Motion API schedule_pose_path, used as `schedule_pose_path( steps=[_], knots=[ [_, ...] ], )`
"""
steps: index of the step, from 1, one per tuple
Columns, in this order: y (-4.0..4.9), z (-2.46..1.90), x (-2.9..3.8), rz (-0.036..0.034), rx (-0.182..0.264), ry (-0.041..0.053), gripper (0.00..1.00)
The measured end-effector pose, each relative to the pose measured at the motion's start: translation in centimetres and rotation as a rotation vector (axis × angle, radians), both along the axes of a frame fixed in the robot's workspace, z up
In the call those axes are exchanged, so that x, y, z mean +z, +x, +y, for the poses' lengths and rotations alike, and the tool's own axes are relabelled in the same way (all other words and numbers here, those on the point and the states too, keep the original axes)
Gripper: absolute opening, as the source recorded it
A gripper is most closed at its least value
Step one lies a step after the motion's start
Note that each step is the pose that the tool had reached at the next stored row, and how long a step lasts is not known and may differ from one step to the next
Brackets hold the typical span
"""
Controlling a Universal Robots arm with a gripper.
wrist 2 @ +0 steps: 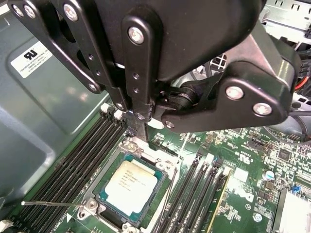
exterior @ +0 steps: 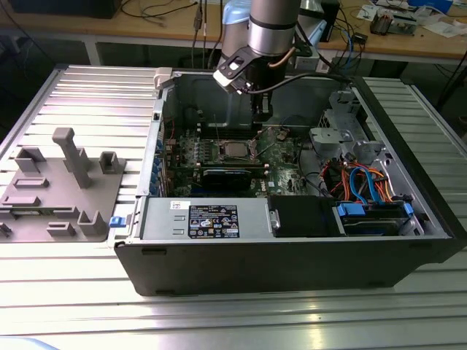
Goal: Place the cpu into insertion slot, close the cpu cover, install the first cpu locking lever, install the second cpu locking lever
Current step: 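Close the cpu cover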
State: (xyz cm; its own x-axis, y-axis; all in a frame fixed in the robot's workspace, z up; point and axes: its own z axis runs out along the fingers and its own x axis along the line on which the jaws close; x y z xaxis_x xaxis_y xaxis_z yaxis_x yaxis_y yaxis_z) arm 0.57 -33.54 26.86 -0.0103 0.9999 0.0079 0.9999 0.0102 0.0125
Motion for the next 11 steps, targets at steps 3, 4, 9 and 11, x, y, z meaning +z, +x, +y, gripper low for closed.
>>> schedule_pose_path(
  steps=[3,4,9,11],
  knots=[
    [0.49,0.00,0.00,0.0000,0.000,0.0000,0.11],
    [0.68,0.00,0.00,0.0000,0.000,0.0001,0.11],
    [1.57,0.00,0.00,0.0000,0.000,0.0000,0.11],
    [1.79,0.00,0.00,0.0000,0.000,0.0000,0.11]
  ],
)
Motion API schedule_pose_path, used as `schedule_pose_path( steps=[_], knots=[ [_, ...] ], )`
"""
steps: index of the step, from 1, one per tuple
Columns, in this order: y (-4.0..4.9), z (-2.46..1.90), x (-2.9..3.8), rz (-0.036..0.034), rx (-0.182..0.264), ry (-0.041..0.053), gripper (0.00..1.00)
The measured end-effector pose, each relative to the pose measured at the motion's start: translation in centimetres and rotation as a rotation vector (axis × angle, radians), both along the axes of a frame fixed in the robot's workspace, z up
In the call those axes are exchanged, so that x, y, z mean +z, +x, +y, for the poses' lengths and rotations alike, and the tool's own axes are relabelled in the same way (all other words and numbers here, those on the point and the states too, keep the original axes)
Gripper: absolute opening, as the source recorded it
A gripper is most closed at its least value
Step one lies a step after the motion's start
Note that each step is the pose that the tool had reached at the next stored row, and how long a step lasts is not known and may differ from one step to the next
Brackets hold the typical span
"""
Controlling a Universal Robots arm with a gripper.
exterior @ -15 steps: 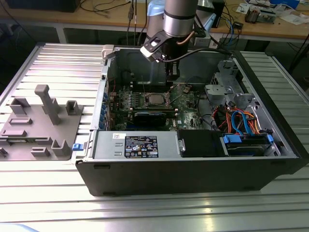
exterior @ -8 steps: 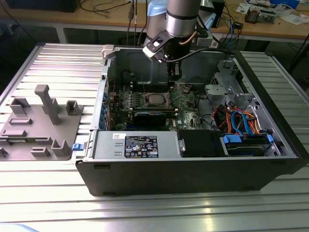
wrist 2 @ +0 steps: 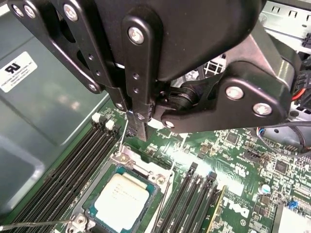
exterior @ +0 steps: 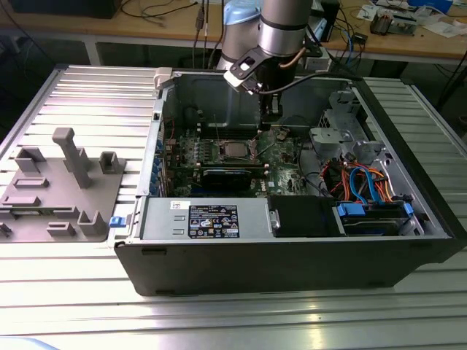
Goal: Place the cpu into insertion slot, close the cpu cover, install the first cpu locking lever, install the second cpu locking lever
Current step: 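Close the cpu cover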
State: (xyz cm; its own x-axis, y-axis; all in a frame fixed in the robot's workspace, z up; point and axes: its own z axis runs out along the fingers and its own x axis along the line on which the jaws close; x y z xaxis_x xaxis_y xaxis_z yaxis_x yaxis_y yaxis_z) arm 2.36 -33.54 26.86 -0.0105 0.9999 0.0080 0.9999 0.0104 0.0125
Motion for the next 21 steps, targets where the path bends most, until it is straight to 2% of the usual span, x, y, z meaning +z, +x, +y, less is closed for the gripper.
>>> schedule_pose_path(
  steps=[21],
  knots=[
    [3.29,0.00,-0.22,0.0030,-0.002,-0.0004,0.11]
  ],
)
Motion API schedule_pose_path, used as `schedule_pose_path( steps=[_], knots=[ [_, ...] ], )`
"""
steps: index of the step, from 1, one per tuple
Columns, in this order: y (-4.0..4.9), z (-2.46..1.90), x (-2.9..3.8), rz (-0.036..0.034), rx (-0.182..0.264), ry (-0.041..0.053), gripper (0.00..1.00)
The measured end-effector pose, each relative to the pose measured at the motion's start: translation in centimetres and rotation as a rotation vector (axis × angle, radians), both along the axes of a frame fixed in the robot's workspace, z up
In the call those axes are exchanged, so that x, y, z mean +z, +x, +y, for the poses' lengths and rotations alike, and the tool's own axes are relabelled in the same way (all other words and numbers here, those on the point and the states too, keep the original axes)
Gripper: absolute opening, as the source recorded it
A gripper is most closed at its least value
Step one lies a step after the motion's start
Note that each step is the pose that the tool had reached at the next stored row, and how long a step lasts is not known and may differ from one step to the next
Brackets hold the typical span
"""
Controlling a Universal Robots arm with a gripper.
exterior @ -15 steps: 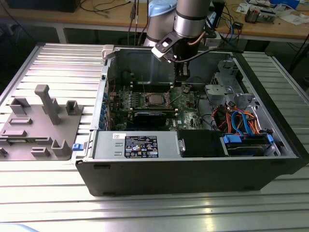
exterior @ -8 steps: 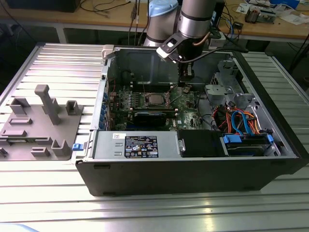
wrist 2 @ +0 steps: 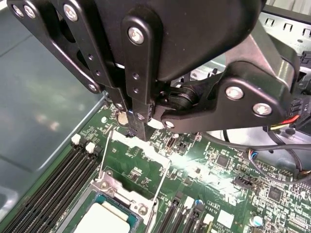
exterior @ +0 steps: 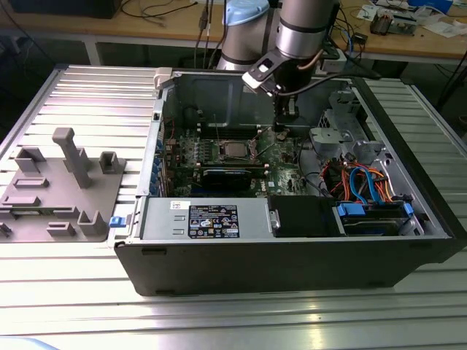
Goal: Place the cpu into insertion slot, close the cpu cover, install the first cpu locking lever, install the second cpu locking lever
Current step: 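Close the cpu cover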
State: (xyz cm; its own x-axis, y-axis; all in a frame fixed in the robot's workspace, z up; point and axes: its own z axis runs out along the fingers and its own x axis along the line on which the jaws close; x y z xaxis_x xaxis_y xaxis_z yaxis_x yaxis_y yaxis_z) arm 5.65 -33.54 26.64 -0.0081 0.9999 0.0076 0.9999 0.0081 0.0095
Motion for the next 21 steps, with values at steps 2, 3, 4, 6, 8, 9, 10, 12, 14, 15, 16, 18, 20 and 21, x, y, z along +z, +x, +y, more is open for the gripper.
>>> schedule_pose_path(
  steps=[2,3,4,6,8,9,10,12,14,15,16,18,20,21],
  knots=[
    [0.21,-0.01,-0.04,0.0001,0.000,-0.0004,0.11],
    [0.52,0.00,-0.08,0.0001,0.000,-0.0002,0.11],
    [0.70,0.00,-0.11,0.0002,0.000,-0.0003,0.11],
    [1.04,0.00,-0.32,0.0004,0.000,-0.0004,0.11],
    [1.16,0.00,-0.55,0.0006,0.000,-0.0003,0.11],
    [1.19,0.00,-0.77,0.0015,0.000,-0.0003,0.11],
    [1.19,0.00,-0.91,0.0019,0.000,-0.0003,0.11],
    [1.22,0.00,-1.17,0.0025,0.000,-0.0003,0.11],
    [1.24,0.00,-1.54,0.0031,0.000,-0.0003,0.11],
    [1.24,-0.01,-1.58,0.0031,0.000,-0.0006,0.11],
    [1.22,0.01,-1.60,0.0030,0.000,-0.0003,0.11],
    [1.18,0.01,-1.60,0.0030,0.000,-0.0004,0.11],
    [1.03,0.03,-1.60,0.0030,0.000,-0.0002,0.11],
    [0.88,0.04,-1.60,0.0031,0.000,-0.0003,0.11]
  ],
)
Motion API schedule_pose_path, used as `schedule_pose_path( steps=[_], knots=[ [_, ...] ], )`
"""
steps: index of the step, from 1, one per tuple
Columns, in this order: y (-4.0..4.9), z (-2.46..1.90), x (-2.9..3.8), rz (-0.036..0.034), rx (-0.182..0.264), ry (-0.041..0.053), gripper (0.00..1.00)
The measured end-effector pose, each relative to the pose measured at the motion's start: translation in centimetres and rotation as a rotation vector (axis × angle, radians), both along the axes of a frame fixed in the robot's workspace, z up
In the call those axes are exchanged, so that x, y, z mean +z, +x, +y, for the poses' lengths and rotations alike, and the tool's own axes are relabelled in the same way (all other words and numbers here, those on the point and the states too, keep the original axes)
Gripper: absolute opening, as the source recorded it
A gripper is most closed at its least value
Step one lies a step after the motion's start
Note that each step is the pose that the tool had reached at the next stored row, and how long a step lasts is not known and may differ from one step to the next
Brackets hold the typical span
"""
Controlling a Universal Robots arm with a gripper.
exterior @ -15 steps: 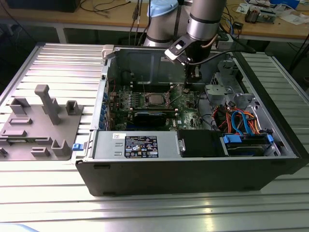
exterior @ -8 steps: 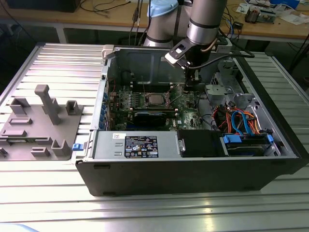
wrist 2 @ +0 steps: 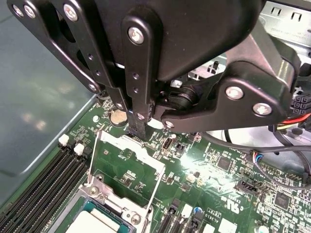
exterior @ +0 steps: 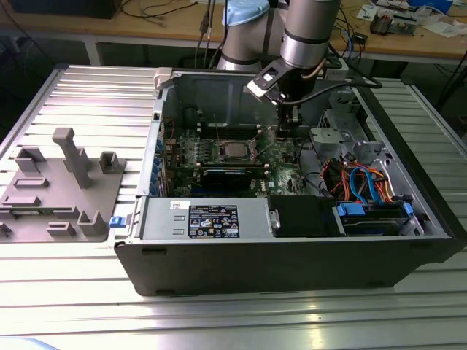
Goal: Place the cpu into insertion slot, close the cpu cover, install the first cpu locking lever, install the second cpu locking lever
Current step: 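Close the cpu cover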
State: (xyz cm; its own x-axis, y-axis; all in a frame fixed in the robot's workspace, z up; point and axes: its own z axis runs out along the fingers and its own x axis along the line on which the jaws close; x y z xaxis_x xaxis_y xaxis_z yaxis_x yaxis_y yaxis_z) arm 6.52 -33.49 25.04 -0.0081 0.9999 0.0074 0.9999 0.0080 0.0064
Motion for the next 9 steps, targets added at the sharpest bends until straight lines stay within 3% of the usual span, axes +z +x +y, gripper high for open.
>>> schedule_pose_path(
  steps=[9],
  knots=[
    [-0.60,0.07,0.00,0.0000,0.000,0.0001,0.11]
  ],
)
